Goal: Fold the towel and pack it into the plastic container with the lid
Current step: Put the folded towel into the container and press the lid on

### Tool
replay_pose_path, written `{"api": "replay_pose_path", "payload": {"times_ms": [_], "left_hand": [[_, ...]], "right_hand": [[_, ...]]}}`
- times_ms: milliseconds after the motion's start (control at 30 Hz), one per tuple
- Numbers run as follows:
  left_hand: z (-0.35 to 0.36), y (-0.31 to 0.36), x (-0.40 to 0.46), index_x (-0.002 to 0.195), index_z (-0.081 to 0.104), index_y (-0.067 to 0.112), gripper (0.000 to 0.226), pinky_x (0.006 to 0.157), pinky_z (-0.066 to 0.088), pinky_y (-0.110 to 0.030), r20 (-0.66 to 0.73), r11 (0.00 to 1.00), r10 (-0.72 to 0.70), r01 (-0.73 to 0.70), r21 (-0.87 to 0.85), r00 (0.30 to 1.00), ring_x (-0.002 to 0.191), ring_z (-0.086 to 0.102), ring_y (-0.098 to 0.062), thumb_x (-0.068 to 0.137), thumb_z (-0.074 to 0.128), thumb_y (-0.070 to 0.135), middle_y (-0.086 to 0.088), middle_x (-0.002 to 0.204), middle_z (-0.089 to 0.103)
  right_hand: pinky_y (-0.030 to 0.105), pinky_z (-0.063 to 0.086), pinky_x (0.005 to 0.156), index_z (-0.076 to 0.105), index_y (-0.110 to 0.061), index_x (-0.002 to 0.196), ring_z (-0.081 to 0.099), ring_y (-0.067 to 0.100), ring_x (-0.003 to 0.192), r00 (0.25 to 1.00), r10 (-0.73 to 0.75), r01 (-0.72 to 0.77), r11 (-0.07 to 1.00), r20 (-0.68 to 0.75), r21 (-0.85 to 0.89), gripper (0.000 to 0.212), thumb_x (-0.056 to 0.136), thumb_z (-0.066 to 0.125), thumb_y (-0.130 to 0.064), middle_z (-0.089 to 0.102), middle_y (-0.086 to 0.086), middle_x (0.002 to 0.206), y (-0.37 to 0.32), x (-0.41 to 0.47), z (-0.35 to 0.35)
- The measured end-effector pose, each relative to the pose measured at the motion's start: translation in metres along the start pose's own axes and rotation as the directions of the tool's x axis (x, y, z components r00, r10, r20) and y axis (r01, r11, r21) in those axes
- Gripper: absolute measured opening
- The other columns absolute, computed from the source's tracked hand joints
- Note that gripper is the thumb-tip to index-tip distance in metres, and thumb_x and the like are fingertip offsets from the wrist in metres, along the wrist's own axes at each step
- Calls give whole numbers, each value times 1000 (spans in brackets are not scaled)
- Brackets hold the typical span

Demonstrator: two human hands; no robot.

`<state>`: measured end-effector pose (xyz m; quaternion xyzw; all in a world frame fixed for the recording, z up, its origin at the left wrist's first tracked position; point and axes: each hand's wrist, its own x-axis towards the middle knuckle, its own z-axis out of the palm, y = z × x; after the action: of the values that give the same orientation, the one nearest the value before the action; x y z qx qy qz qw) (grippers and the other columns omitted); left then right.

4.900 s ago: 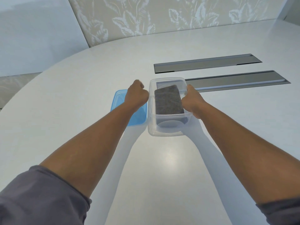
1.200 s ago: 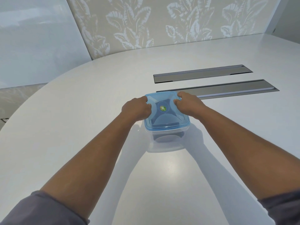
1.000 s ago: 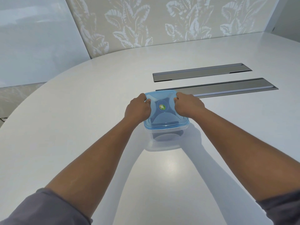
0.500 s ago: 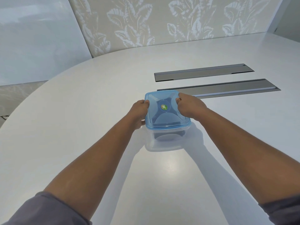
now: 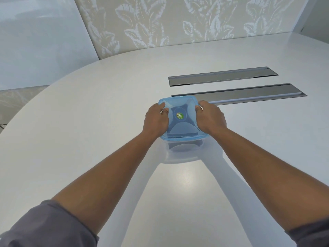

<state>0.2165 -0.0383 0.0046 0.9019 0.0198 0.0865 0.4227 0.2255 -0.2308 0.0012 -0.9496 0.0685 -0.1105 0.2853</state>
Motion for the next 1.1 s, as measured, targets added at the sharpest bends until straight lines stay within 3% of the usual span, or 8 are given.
{"api": "replay_pose_path", "payload": {"times_ms": [133,267,367,433,533,667,967,1100], "left_hand": [[1,-5,-6,143,58,10,40,95,26,-14,-59,1000,20,-20,-8,998,135,50,-23,108,47,26,-6,146,58],[-1,-5,-5,141,59,11,39,101,27,-19,-72,999,10,-13,-37,997,138,48,-23,107,49,26,-6,148,56],[-1,-4,-2,150,49,17,48,112,29,-31,14,994,44,-45,97,999,149,34,-23,107,44,38,-4,166,31],[-3,-4,0,158,34,26,62,119,26,-45,138,948,71,-110,300,988,156,13,-25,104,37,56,2,172,4],[-6,0,10,163,10,33,75,123,10,-51,285,807,118,-259,531,951,157,-10,-29,100,24,71,1,173,-5],[-7,4,15,163,11,32,75,125,12,-50,353,811,96,-279,515,931,158,3,-27,100,24,70,-4,173,0],[-7,8,14,163,18,25,78,126,13,-47,357,904,85,-223,366,930,157,2,-23,100,37,66,-4,172,2],[-7,3,15,163,17,23,74,127,9,-47,370,944,77,-187,272,926,158,-2,-23,103,40,60,-2,172,-2]], "right_hand": [[40,43,86,57,-20,140,58,36,119,1000,14,-13,999,-17,38,41,107,39,-38,65,9,135,-1,-5,1],[41,44,89,56,-24,142,59,34,120,999,44,-42,996,-26,80,42,106,40,-39,65,7,136,-2,-5,-1],[39,42,81,58,-23,136,60,36,113,1000,8,-7,1000,-30,14,38,106,38,-37,63,8,135,0,-6,-1],[41,43,87,50,-23,145,56,36,121,997,-66,68,996,42,-50,43,107,34,-34,45,6,155,-2,-6,0],[45,34,114,28,-16,160,32,33,148,956,-176,198,977,234,-75,54,109,29,-34,11,3,172,-2,3,0],[51,14,125,8,-15,164,-3,26,158,902,-198,259,959,384,-113,62,110,23,-43,-2,0,173,1,12,-3],[48,34,114,15,-15,162,29,27,151,927,-157,230,956,341,-184,84,96,32,-64,8,-1,172,-6,19,0],[48,32,114,12,-19,163,27,25,152,922,-163,198,978,352,-64,87,96,35,-69,3,-7,172,1,17,8]]}}
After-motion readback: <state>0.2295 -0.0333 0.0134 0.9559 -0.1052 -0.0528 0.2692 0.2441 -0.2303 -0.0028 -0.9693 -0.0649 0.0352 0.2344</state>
